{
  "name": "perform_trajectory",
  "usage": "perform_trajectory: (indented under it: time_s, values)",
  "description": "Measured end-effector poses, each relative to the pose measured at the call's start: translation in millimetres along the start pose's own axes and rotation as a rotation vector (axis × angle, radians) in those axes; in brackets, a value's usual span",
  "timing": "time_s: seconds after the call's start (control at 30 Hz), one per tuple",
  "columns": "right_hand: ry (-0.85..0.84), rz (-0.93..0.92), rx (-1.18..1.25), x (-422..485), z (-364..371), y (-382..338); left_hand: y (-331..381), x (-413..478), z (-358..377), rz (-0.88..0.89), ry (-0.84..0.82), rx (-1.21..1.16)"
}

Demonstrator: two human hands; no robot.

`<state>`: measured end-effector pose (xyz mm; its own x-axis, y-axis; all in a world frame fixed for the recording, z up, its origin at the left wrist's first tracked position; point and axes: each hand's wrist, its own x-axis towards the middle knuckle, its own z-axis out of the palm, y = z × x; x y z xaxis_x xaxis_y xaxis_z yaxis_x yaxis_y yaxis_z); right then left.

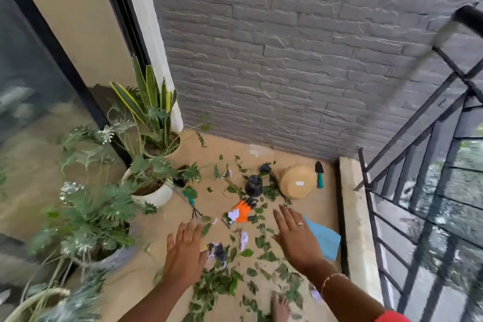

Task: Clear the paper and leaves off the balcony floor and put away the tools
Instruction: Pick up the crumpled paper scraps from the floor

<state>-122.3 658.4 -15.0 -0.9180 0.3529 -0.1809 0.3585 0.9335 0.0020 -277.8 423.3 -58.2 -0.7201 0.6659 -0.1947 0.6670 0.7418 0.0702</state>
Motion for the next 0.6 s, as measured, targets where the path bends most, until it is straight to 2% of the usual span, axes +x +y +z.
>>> perform_trajectory:
  time_s: [0.27, 0.43, 0.6]
  values:
    - [-0.083, -0.094, -0.005, 57, -13, 114, 79, 49, -23, -0.277, -0.013, -0.236]
    - [-0.059, -0.110, 0.155, 73, -19, 123, 82, 66, -24, -0.438, -0.021, -0.460]
    - [-0.197, -0.192, 0.095, 99, -11, 127, 66, 77, -10, -0.705, -0.061, -0.686]
